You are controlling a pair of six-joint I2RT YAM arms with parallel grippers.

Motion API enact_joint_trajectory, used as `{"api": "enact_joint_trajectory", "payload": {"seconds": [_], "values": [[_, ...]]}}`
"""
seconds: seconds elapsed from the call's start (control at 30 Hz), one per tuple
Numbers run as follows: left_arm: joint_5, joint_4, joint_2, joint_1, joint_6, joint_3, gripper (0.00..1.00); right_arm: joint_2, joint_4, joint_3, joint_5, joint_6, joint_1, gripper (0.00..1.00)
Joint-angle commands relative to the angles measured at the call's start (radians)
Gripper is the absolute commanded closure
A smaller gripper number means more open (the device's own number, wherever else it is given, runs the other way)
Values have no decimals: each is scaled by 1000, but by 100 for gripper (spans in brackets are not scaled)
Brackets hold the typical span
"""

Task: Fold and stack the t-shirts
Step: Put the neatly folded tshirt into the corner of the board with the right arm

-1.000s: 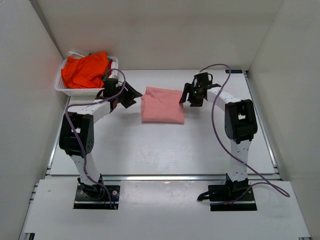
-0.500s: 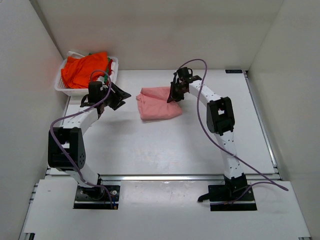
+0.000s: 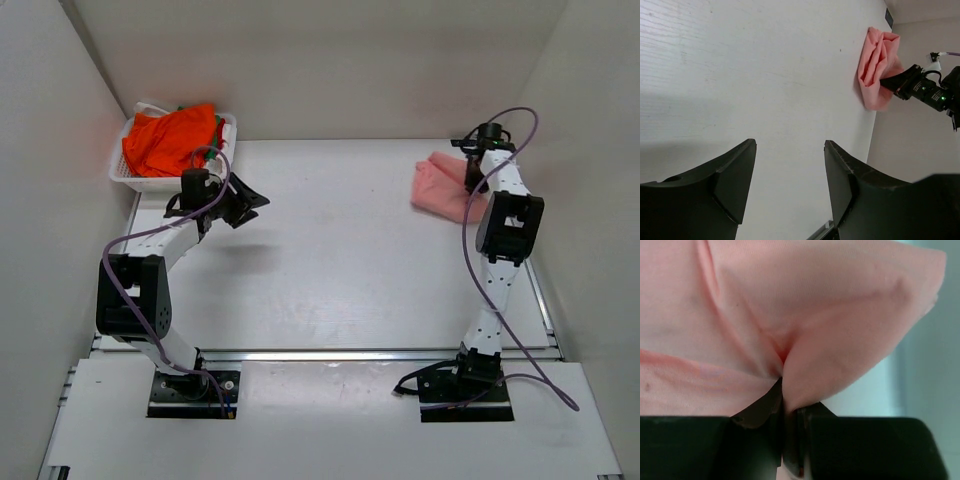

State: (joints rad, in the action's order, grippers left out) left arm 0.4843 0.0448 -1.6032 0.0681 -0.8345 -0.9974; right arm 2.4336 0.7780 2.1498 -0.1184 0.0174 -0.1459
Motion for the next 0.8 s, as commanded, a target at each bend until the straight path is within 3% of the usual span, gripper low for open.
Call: {"api": "enact_joint_trajectory", "payload": {"seconds": [0.0, 0.17, 0.27, 0.77], "values": [[46, 0, 26, 10, 40, 11, 32, 56, -65, 79, -199, -178, -23, 100], [54, 10, 19, 19, 61, 31, 33, 88, -322, 36, -253, -377, -44, 100], [42, 30, 17, 30, 81, 40, 33, 90, -440, -10, -216, -409, -47, 100], [20, 69, -21, 50, 104, 29, 33, 185, -481, 208, 63, -287, -101, 96]]}}
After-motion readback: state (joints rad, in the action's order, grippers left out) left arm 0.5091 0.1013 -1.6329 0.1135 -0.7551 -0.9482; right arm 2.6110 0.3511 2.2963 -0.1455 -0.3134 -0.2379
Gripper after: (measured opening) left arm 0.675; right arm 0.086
